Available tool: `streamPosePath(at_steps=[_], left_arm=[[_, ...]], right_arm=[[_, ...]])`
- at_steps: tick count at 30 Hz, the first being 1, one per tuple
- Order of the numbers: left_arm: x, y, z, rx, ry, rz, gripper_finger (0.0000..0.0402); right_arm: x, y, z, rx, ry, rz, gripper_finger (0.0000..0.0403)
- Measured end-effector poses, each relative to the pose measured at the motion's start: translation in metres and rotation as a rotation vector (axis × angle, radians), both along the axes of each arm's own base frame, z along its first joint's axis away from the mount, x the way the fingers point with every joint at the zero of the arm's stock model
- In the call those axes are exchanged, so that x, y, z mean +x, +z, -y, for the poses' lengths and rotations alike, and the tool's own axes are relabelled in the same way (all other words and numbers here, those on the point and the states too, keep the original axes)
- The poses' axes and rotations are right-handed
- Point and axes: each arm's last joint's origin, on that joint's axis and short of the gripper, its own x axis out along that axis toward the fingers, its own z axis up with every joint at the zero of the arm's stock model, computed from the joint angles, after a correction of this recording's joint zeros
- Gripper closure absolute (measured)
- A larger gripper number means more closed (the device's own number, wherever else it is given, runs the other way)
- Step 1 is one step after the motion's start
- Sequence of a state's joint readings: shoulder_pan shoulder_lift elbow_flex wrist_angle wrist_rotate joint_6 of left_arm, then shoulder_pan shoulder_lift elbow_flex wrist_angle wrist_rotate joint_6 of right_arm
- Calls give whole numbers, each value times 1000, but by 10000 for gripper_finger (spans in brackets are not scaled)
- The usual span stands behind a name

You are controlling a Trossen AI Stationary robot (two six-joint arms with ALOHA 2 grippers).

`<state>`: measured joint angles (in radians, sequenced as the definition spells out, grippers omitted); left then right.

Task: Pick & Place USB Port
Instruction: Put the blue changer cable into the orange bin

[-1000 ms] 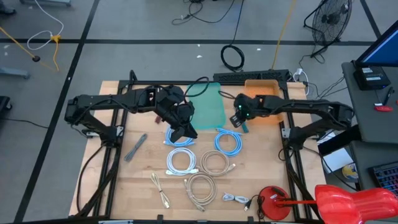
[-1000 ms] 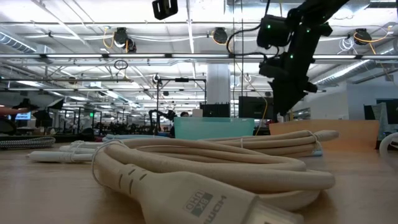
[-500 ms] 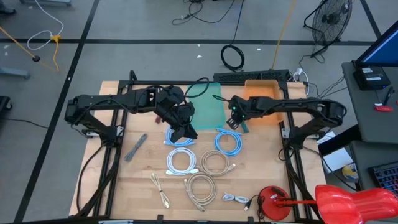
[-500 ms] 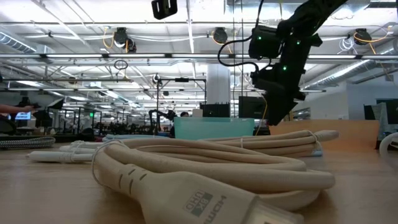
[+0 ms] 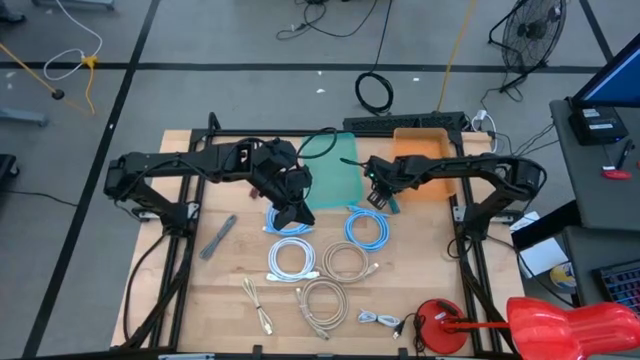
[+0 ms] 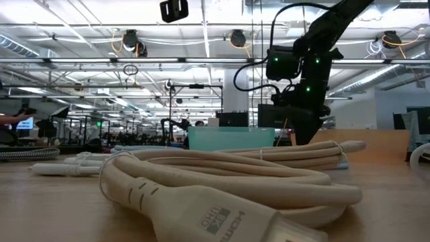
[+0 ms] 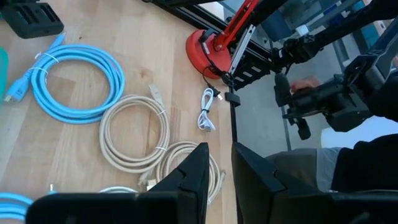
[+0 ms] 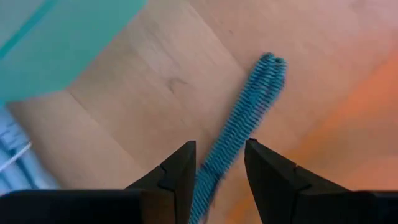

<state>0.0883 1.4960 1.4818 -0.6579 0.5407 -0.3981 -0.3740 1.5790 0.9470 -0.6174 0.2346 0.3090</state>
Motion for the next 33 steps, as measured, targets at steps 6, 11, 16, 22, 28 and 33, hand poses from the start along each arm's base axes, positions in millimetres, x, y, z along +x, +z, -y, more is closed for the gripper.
streamPosePath(at_steps=[6, 11, 16, 22, 28, 33], left_arm=[[0, 0, 1, 0, -3, -5, 330], [0, 0, 4, 0, -11, -3, 330], [0, 0, 6, 0, -13, -4, 330], [1, 0, 8, 3, -8, 0, 330], [1, 1, 10, 1, -9, 9, 330], [2, 1, 9, 8, 8, 7, 330]], right_arm=[[4, -15, 1, 23, 8, -56, 272], [6, -25, 1, 52, 18, -89, 272], [6, -26, 2, 51, 6, -86, 274], [0, -27, 3, 69, -60, -116, 322], [-1, -27, 3, 82, -70, -118, 395], [3, -19, 0, 91, -90, -90, 400]])
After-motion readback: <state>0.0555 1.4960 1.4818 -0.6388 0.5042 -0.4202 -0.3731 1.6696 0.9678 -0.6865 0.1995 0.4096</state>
